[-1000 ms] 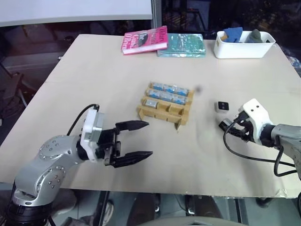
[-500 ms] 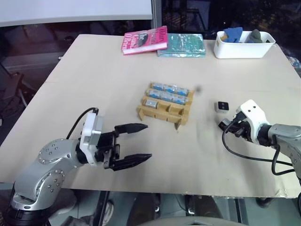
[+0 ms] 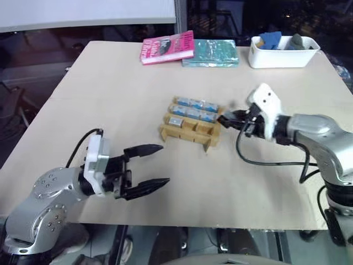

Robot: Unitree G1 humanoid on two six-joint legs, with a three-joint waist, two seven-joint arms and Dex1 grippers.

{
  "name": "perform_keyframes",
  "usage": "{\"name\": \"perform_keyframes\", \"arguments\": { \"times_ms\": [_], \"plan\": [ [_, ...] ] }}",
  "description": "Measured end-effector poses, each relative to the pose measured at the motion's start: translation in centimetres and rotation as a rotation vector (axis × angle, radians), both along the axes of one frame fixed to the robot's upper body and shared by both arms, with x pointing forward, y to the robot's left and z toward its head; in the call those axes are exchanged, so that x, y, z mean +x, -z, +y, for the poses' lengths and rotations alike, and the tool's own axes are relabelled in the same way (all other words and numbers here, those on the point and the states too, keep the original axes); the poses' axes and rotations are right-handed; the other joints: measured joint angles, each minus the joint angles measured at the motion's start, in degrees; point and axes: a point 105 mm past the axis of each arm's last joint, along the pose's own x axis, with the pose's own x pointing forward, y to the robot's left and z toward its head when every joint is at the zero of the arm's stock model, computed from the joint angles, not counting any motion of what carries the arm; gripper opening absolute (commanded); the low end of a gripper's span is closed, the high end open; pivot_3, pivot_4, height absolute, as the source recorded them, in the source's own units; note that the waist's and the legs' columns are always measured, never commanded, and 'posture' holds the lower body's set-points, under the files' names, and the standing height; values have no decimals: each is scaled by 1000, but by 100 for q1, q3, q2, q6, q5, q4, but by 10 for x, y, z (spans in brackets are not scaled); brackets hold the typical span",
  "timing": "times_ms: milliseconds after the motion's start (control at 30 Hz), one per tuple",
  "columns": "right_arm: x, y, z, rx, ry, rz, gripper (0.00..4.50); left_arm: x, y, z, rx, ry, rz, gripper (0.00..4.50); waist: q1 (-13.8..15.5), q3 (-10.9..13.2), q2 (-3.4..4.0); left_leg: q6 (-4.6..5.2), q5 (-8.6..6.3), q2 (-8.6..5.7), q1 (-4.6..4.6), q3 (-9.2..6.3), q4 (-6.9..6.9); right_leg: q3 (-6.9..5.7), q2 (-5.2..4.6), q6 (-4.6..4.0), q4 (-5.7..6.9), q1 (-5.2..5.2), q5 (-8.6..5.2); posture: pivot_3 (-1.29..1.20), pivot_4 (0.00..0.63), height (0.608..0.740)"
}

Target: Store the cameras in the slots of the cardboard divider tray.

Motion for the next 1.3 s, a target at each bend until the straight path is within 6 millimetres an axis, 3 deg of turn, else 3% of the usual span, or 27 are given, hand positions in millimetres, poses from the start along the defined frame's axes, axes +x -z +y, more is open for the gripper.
{"name": "perform_keyframes", "arguments": {
  "times_ms": [167,500,967,1033,1067,1167,1233,1300],
  "plan": [
    [18,1,41,1,-83,-35,692,-4,1,23,-7,-160,-3,4500,39,-1,-5,1,-1,-5,-3,-4,1,-10,-13,0,-5,4,0,0,150,740],
    [24,24,45,-83,-158,-26,692,-16,3,39,-24,-357,-5,4500,2,-3,-7,-1,-1,3,1,-5,0,-9,-20,-2,0,3,1,0,150,740],
    [35,51,50,-181,-208,-42,692,-22,1,36,-29,-389,-6,4500,-10,-3,-7,-2,-1,2,4,-2,0,-10,-21,-4,1,3,1,0,150,740],
    [35,54,50,-201,-225,-48,1704,-22,1,36,-29,-389,-6,4500,-1,-3,-7,-2,-1,2,3,-5,0,-10,-21,-4,0,3,1,0,150,740],
    [36,54,50,-213,-232,-46,1867,-22,1,36,-28,-389,-7,4500,1,-3,-7,-2,-1,2,2,-4,0,-11,-21,-4,0,3,1,0,150,740],
    [37,54,50,-235,-244,-64,2980,-21,-1,36,-26,-383,-17,4500,0,-3,-8,-2,-1,2,2,-4,0,-12,-21,-4,0,3,1,0,150,740],
    [36,51,50,-229,-244,-66,2980,-20,-3,35,-23,-376,-25,4500,0,-2,-6,-2,-1,2,2,-5,0,-11,-21,-4,0,3,1,0,150,740],
    [32,35,48,-171,-238,-70,2980,-18,-5,34,-20,-367,-35,4500,2,-1,-4,-2,-1,2,0,-6,0,-10,-22,-4,0,2,1,0,150,740]
  ]
}}
